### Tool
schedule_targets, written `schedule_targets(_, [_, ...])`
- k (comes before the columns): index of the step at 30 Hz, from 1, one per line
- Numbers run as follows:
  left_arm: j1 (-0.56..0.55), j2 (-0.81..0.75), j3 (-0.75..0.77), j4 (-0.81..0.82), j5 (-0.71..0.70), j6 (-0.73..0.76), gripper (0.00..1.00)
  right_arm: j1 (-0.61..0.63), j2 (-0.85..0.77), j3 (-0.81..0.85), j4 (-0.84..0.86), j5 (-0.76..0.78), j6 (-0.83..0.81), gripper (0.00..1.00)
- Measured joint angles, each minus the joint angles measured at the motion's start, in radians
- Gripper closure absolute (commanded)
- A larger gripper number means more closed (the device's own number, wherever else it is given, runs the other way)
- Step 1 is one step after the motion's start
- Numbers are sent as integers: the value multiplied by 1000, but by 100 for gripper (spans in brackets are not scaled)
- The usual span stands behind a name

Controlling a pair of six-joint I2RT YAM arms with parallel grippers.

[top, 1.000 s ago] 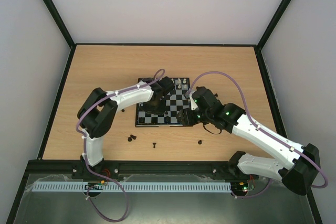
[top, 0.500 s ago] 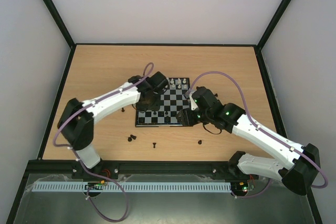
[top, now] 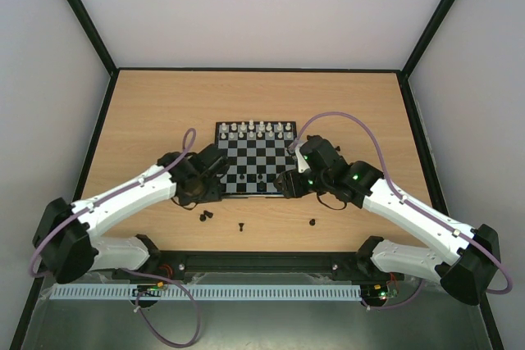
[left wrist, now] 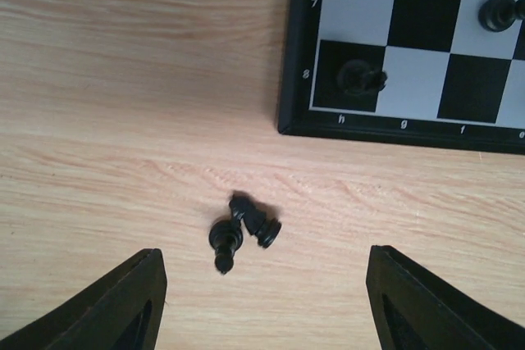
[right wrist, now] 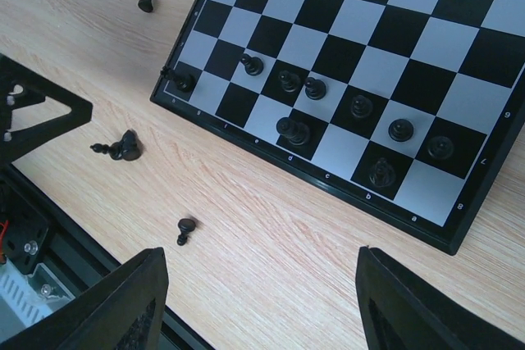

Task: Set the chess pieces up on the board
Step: Pick up the chess piece at the center of the board.

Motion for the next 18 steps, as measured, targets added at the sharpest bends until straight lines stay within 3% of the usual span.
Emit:
schedule_targets(10, [-6,-101,-145,6,11,-80,30,0,0,0,0,-6,0,37])
schedule_targets(18, [-9,-99,-216,46,30,-100,53,0,0,0,0,-6,0,37])
